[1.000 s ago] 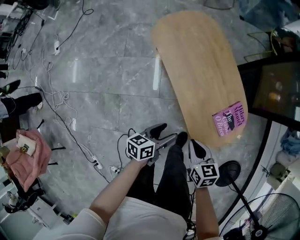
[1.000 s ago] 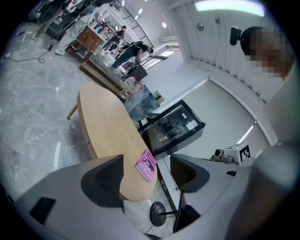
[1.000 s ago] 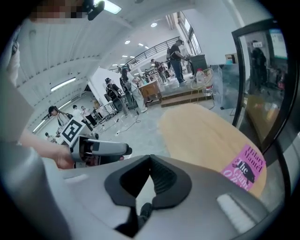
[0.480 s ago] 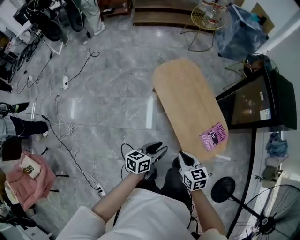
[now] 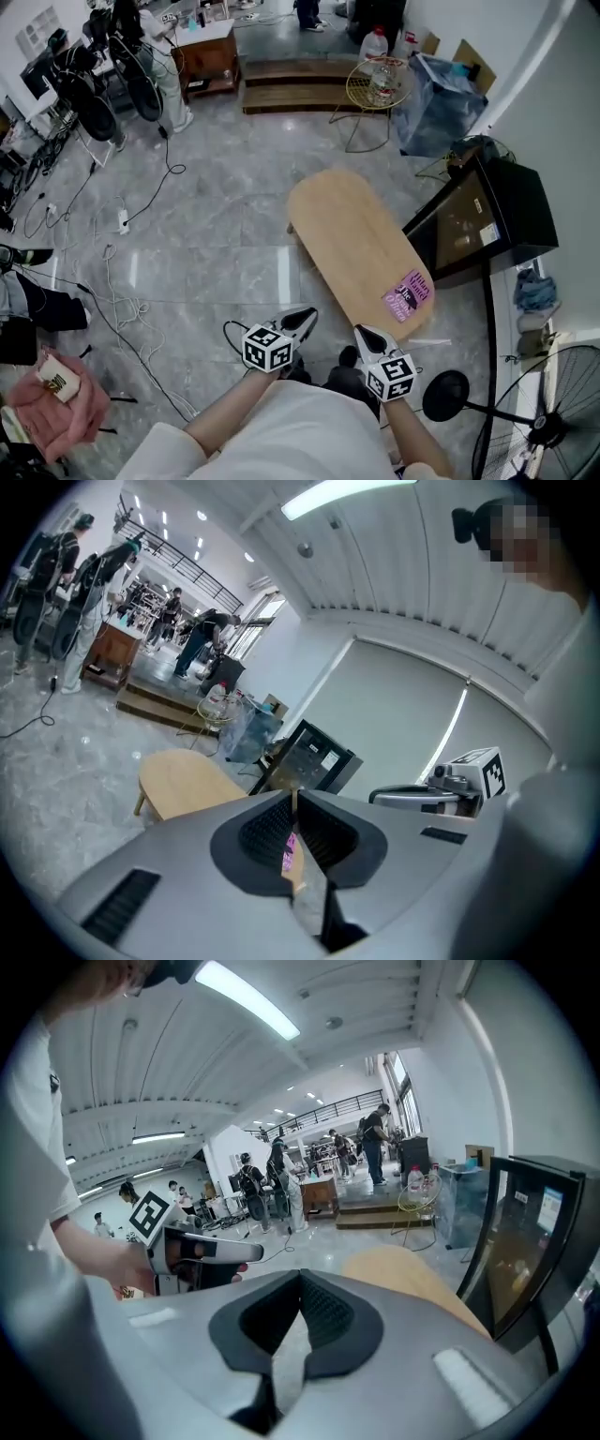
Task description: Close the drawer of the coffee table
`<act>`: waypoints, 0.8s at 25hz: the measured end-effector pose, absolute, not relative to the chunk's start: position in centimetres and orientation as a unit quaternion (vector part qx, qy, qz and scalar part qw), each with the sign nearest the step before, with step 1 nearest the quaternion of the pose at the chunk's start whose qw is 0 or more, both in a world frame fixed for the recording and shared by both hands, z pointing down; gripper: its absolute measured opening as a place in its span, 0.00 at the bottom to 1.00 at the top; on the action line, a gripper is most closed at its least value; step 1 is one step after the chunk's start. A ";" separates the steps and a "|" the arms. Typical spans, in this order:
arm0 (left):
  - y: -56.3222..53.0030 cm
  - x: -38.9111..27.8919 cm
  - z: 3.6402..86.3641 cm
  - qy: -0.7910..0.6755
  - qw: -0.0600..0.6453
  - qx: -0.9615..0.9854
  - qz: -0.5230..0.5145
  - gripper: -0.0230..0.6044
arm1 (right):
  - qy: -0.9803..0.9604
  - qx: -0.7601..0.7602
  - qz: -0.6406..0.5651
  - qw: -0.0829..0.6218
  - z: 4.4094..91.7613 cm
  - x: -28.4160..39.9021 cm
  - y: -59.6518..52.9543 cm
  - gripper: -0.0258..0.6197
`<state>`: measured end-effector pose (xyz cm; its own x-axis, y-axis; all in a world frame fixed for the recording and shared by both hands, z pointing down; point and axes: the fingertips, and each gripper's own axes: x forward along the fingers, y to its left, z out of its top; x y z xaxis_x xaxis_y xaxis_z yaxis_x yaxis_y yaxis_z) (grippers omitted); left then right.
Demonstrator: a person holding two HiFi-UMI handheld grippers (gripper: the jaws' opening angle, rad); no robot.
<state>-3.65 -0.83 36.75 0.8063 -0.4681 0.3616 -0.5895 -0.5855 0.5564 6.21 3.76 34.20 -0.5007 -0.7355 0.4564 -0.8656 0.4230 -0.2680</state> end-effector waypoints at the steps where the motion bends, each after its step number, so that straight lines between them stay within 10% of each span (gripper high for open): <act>1: -0.7 -3.6 36.1 -0.297 0.337 0.889 0.087 0.07 | -0.832 0.486 0.232 0.133 33.4 6.6 3.9 0.06; 20: 2.5 3.3 22.3 -0.287 0.217 0.932 0.039 0.05 | -0.829 0.536 0.124 0.104 22.4 16.6 8.4 0.06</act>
<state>3.34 2.51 22.28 0.8321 -0.5180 0.1983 -0.5523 -0.7408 0.3824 16.59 8.36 22.39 -0.4039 -0.8623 0.3054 -0.9140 0.3945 -0.0949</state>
